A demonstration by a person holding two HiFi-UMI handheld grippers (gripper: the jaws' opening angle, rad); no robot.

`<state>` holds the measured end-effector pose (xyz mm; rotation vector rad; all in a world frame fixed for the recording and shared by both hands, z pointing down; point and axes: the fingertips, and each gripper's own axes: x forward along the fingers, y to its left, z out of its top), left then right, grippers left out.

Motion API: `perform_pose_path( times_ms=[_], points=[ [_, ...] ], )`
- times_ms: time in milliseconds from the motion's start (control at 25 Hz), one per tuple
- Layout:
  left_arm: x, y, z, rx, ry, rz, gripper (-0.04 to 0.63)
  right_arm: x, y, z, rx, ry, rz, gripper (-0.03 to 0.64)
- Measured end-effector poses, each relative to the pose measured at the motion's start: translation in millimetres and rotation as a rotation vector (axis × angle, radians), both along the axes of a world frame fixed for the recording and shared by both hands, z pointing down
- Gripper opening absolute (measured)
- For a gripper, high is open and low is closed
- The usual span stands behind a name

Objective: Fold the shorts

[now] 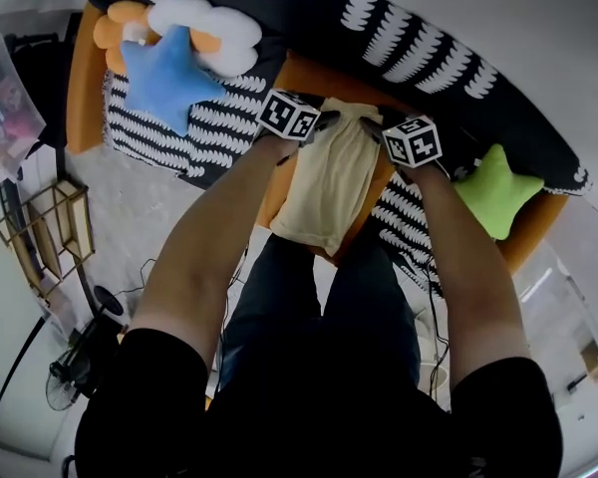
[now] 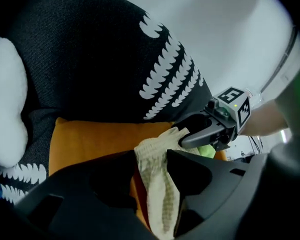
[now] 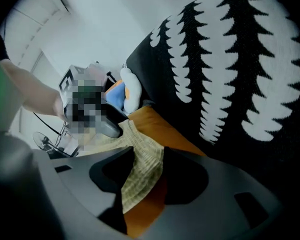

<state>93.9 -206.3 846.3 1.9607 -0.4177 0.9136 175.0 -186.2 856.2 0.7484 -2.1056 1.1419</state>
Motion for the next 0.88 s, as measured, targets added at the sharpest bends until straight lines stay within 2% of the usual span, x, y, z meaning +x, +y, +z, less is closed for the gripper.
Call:
perform_pose_path(
  times_ms=[120, 280, 400, 640, 880],
  points=[
    [-4.0, 2.9, 2.2, -0.023, 0.014, -0.006, 0.182, -2.1, 2.3, -1.4, -0.029, -0.024, -0.006, 0.152],
    [-6.9, -3.2, -1.5, 0.031, -0.010, 0.033, 0.110, -5.0, 0.6, -4.8, -0.057, -0.038, -0.035, 0.088],
    [-0.1, -10.9, -10.7, 0.063, -0.004, 0.067, 0.084, -3.9, -7.8, -11.4, -0.043, -0.020, -0.055, 0.081],
    [3.6, -52.3, -40.0, 0.154, 0.053, 0.048, 0.084, 4.7, -51.9, -44.6, 0.078, -0.023, -0.011, 0.078],
    [1.3, -69.3, -82.8, 0.274, 0.119, 0.081, 0.086, 1.1, -69.8, -96.5, 0.253, -0.024, -0.091, 0.077]
  ],
)
